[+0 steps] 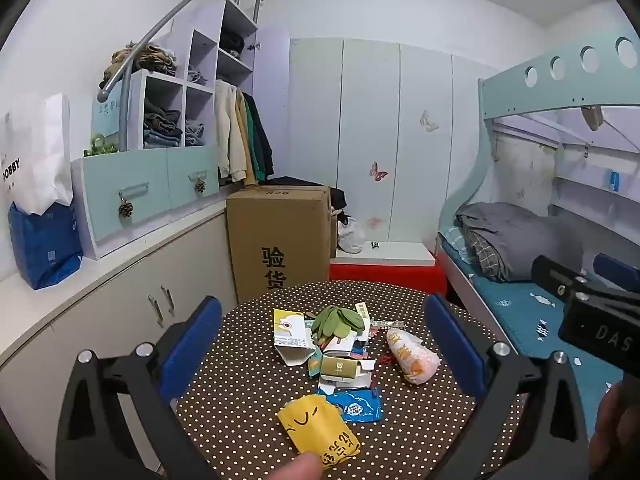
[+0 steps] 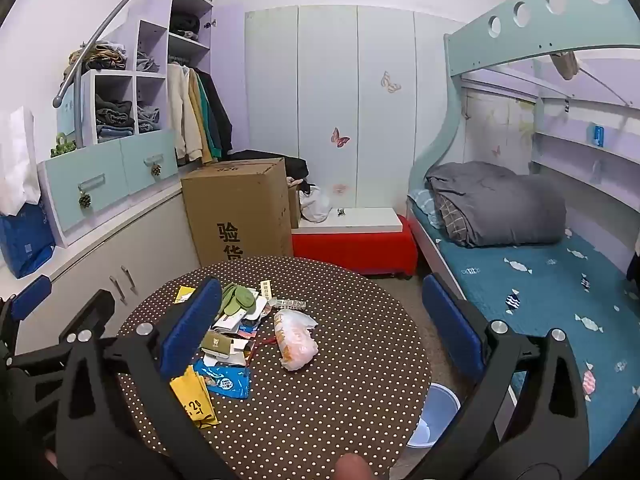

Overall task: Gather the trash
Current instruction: 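Move both tools toward the cluttered polka-dot table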

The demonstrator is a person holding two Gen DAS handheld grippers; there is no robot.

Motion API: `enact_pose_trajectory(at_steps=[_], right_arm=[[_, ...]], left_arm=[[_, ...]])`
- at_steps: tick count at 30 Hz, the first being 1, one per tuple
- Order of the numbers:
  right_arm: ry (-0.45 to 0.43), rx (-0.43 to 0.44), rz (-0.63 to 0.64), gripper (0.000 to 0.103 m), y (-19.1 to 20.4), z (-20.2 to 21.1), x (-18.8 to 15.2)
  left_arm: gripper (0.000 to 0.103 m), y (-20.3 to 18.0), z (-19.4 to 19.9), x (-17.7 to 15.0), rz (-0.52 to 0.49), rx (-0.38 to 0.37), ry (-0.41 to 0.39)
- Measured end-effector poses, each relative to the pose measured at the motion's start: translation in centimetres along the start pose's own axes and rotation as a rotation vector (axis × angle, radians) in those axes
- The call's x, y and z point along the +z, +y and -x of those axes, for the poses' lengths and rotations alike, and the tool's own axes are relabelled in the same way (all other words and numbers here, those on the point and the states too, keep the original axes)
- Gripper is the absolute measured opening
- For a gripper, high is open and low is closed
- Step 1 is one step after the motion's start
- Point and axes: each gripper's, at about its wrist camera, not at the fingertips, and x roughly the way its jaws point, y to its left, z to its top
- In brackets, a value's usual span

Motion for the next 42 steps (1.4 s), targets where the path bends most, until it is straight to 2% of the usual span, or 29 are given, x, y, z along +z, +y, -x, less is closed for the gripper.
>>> enact_pose_trajectory(at_steps=[11, 42], right_arm=[[-0.008, 0.002, -0.011, 0.098, -0.4, -0.7, -0.6], [-0.009, -0.001, -0.002, 0.098, -0.2, -0.3, 0.2]], left_arm=[[0.099, 0.0, -0.8, 0.1, 0.004, -0.006, 0.024], [0.099, 0.1, -0.8, 0.4, 0.004, -0.009, 0.014]])
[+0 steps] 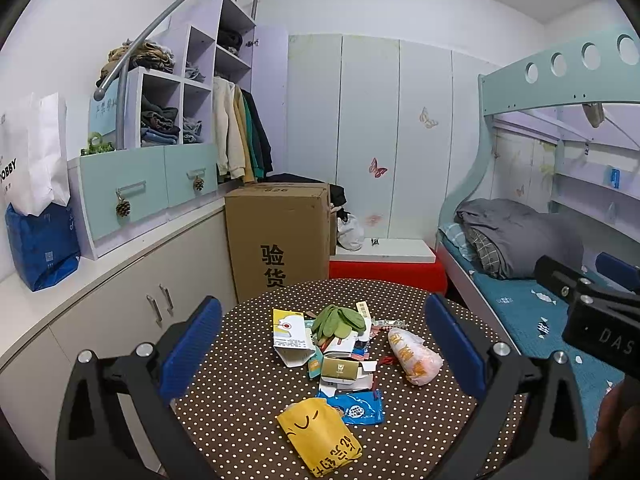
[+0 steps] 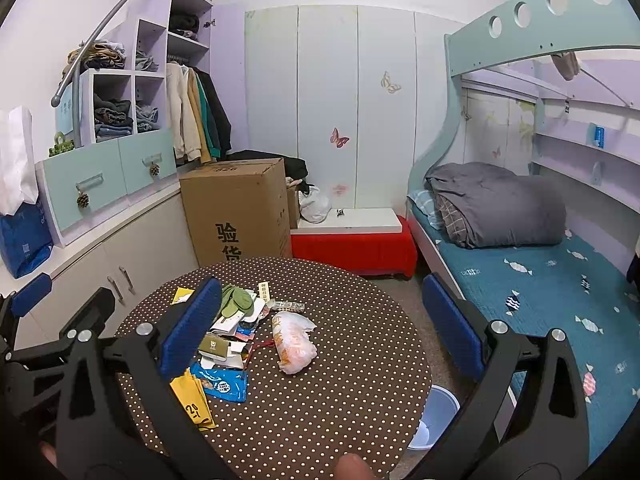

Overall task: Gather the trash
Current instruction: 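Move both tools toward the cluttered polka-dot table, then grasp the yellow paper bag with left tool while right tool grasps the orange-printed plastic bag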

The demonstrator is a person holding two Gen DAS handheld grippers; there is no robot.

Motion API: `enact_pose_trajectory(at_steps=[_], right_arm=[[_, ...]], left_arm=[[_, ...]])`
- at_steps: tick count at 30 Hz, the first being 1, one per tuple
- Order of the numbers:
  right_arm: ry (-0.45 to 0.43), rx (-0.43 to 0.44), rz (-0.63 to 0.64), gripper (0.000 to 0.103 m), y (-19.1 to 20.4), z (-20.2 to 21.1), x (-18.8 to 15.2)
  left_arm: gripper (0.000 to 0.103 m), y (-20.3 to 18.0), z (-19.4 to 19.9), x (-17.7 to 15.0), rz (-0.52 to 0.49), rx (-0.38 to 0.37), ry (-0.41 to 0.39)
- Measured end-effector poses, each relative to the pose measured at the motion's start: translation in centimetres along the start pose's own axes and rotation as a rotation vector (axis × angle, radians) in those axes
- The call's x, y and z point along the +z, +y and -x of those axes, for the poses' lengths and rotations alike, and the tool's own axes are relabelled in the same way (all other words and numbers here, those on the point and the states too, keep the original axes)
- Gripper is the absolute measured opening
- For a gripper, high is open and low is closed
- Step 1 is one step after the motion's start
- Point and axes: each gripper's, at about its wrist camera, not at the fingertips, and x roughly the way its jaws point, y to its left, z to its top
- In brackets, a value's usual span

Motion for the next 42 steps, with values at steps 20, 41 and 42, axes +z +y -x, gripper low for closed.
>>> enact_pose_trajectory(at_steps=[20, 41, 42], right_arm=[[0.032, -0.004, 0.008, 0.098, 0.0, -1.4, -0.5], [0.221, -0.02, 0.033, 0.098, -0.9, -8.2, -5.6], [0.232, -0.016, 0.035, 0.098, -0.8, -8.6, -6.0]], left_arm=[[0.099, 0.4, -1.8, -1.2, -0.005, 0.016, 0.047], [0.099, 2.9, -8.3, -10.7, 0.024, 0.055, 0.344], [0.099, 2.8, -8.7, -11.2, 0.029, 0.053, 0.357]])
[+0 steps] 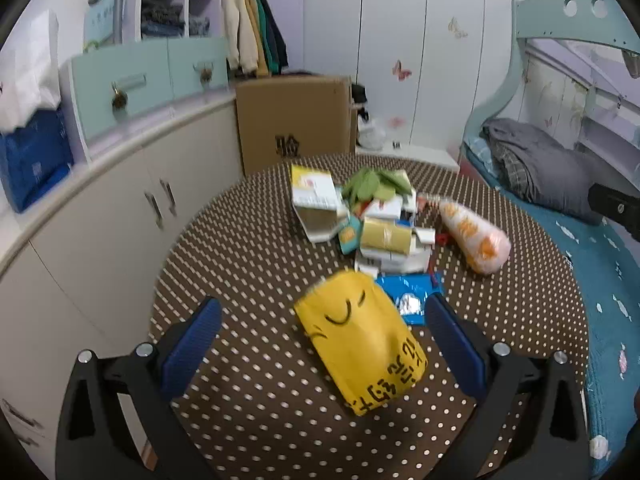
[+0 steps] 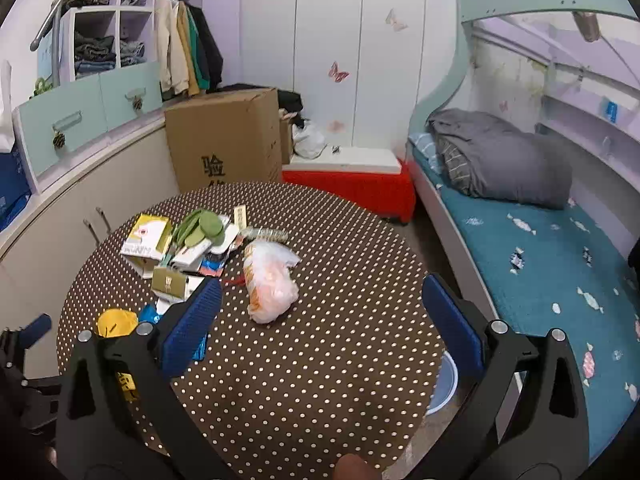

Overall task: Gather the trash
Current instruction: 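Grasp the yellow paper bag with left tool while right tool grasps the orange-printed plastic bag, then carry both bags to the white bin and release them inside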

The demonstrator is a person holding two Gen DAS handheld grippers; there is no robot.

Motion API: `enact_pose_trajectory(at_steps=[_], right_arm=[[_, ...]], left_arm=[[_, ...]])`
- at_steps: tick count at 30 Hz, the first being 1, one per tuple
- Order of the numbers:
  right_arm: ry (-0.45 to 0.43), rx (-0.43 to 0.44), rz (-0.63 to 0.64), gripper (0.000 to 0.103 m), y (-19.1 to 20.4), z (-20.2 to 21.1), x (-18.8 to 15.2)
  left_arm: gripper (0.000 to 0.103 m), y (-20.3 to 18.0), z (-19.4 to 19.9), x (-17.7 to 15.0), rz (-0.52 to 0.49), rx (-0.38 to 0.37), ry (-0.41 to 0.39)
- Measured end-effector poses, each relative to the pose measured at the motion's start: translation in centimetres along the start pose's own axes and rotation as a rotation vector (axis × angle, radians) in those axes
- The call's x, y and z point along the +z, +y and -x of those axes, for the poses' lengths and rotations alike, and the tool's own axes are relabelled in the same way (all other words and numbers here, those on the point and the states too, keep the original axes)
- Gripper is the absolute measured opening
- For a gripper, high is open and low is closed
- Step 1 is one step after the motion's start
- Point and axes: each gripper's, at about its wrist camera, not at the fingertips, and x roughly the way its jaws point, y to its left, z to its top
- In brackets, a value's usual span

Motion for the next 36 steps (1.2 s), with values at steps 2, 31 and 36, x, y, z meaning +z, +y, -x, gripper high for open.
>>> enact_pose_trajectory(at_steps=[2, 31, 36], right_arm=[[0.023, 0.002, 0.006, 0.098, 0.1, -0.8, -0.5], [0.252, 0.169, 0.105, 0.067, 3.6, -14.5, -0.5], [0.276, 0.257, 0.036, 0.037, 2.1, -15.0, -0.8]], left_arm=[[0.099, -0.4, -1.1, -0.4, 0.009, -0.01, 0.028], [0.047, 3.1, -3.8, -0.8, 0.057, -0.137, 0.075], [0.046, 2.6, -2.6, -0.1, 0.028, -0.14, 0.035]])
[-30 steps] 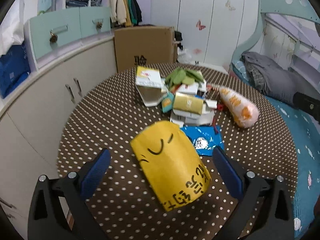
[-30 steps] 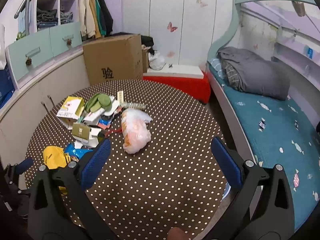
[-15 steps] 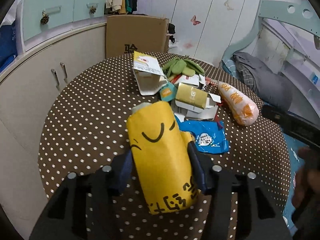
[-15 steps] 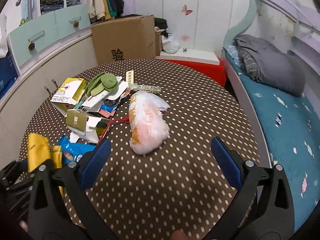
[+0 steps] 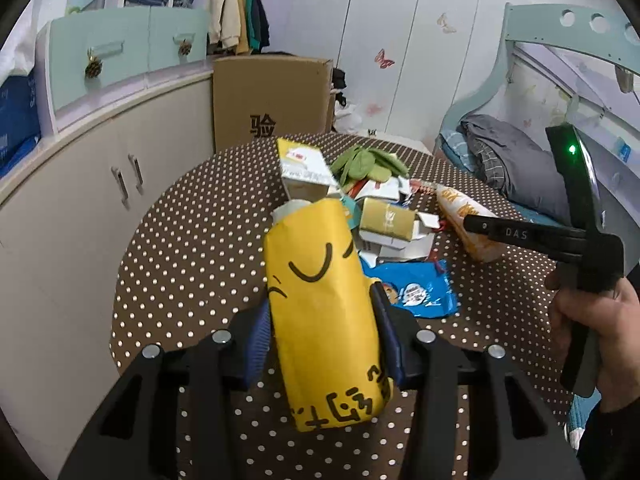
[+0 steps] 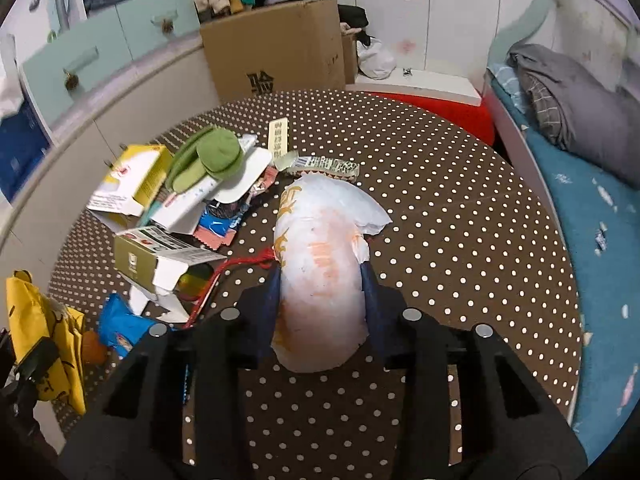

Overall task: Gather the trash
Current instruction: 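Carry both bags to the white bin and release them inside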

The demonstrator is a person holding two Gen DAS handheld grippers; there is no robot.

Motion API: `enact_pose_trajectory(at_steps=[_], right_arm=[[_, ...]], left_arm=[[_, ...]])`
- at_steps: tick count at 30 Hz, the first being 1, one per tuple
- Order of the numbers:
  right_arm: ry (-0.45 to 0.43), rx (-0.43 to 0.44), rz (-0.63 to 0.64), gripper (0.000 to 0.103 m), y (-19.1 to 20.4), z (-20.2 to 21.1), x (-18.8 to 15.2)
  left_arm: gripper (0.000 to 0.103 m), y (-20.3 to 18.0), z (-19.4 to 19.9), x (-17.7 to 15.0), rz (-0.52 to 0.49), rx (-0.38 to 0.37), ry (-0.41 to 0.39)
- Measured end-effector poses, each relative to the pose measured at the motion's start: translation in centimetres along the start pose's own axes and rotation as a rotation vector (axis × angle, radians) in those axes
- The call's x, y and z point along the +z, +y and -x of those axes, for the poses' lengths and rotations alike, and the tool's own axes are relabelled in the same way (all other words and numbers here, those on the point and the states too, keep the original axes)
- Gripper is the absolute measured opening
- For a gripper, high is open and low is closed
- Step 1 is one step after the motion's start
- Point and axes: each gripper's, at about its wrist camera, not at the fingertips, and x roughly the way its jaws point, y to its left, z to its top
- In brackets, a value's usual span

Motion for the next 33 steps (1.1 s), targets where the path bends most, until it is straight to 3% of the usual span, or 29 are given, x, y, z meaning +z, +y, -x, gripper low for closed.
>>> enact_pose_trajectory(at_steps=[8, 14, 18, 23, 28, 33], right_arm=[[-0.093, 0.074, -0.099, 0.037, -3.5, 4.0, -0.4], [-0.17, 0.08, -0.122, 0.037, -5.7, 7.4, 0.4], [-0.226, 0.066, -0.129, 0.037, -8.0, 10.3, 1.0], [-0.27, -0.013, -0.166, 0.037, -12.9, 12.6, 1.0], [-0.208, -0.103, -0.288, 0.037, -20.4, 10.8, -1.4], [-0.041, -0.156, -0.446, 0.037, -28.2, 3.9, -6.5]], left_arm=[[0.046, -1.5, 1.9, 1.7, -0.02, -0.037, -0.074], [0.046, -4.8, 2.2, 4.3, -0.073, -0.08, -0.131], [0.046, -8.4, 1.9, 6.4, -0.123, -0.121, -0.169], [0.046, -12.8, 0.5, 8.6, -0.167, -0.189, -0.171], [0.046, -17.7, -2.1, 9.4, -0.229, -0.242, -0.133], [0.046, -21.3, -4.6, 8.8, -0.273, -0.278, -0.075]])
